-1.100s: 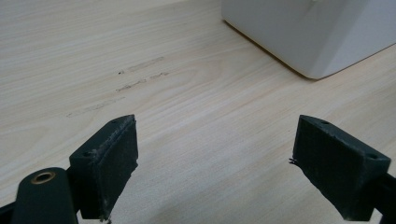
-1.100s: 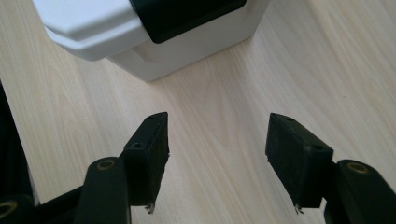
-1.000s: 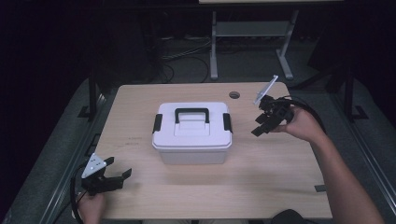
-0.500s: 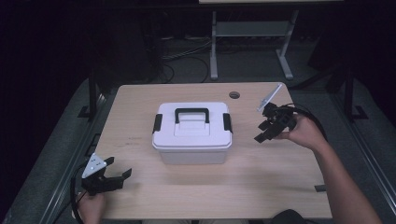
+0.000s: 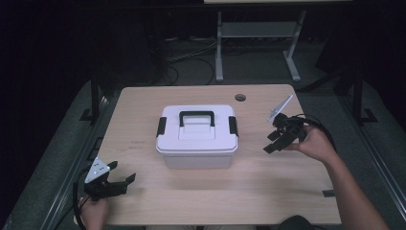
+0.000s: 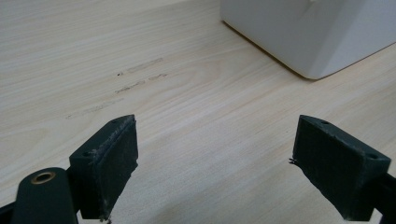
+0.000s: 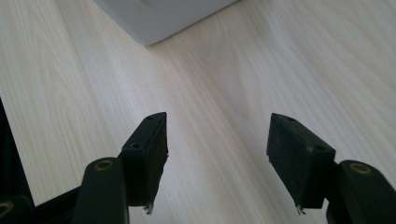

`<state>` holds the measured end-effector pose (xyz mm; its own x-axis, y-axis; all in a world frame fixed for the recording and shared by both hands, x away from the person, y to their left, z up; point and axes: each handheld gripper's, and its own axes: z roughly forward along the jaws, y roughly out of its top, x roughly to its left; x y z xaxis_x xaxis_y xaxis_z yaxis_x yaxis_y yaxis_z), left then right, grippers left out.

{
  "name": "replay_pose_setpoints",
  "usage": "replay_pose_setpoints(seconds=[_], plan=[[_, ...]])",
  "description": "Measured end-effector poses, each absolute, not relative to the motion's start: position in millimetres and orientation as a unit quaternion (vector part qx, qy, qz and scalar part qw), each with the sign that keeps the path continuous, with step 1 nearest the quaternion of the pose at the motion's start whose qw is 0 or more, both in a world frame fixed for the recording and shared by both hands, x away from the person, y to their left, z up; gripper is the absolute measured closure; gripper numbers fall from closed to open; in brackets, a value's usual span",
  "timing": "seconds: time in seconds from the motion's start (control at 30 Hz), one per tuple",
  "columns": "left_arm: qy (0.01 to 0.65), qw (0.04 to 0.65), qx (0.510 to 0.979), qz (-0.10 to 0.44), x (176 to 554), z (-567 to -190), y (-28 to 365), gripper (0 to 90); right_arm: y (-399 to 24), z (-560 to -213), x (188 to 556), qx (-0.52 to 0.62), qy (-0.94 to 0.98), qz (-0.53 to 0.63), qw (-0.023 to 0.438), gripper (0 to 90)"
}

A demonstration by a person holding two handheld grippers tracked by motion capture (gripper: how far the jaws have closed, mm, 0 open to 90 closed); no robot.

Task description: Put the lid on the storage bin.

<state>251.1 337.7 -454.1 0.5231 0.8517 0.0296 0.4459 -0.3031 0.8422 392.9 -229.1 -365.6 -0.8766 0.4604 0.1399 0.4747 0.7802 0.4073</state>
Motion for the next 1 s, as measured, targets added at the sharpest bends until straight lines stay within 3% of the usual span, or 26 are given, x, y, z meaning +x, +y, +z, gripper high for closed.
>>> replay_pose_setpoints(seconds=[1.0], plan=[[0.419, 0.411, 0.771, 0.249, 250.5, -453.3, 335.3, 13.4, -256.9, -400.0, 365.7, -0.275, -0.932, -0.234, 0.038, 37.0]])
